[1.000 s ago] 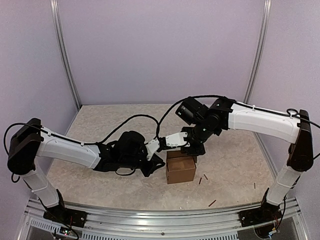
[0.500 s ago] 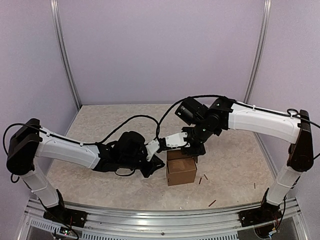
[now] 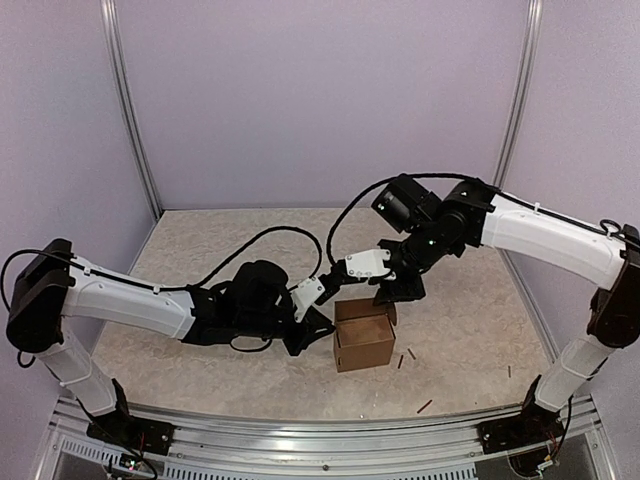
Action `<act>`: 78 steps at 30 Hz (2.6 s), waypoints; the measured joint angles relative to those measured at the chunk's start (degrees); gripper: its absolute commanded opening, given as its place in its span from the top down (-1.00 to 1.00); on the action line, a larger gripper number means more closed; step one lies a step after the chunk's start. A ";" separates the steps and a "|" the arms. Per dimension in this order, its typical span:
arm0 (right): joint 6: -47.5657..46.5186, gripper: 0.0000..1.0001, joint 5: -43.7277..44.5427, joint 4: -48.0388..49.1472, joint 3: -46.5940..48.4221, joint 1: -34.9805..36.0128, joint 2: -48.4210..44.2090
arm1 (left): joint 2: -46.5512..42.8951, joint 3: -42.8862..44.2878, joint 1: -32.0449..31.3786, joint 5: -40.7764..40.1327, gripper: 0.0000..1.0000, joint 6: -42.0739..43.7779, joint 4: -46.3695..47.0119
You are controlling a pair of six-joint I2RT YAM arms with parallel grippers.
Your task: Fold the paper box
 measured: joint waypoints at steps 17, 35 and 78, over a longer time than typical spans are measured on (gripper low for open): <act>-12.24 -0.10 -5.53 6.34 -17.31 -12.59 -9.92 | 0.50 3.87 0.09 -1.64 0.53 6.78 -4.04; -14.88 0.13 -10.23 8.39 -16.92 -12.52 -8.00 | 2.62 6.34 1.75 1.75 0.53 10.64 -6.21; -4.48 0.09 -8.76 7.19 -20.61 -10.80 -14.56 | -1.57 13.90 -2.82 -8.35 0.38 -8.52 -11.43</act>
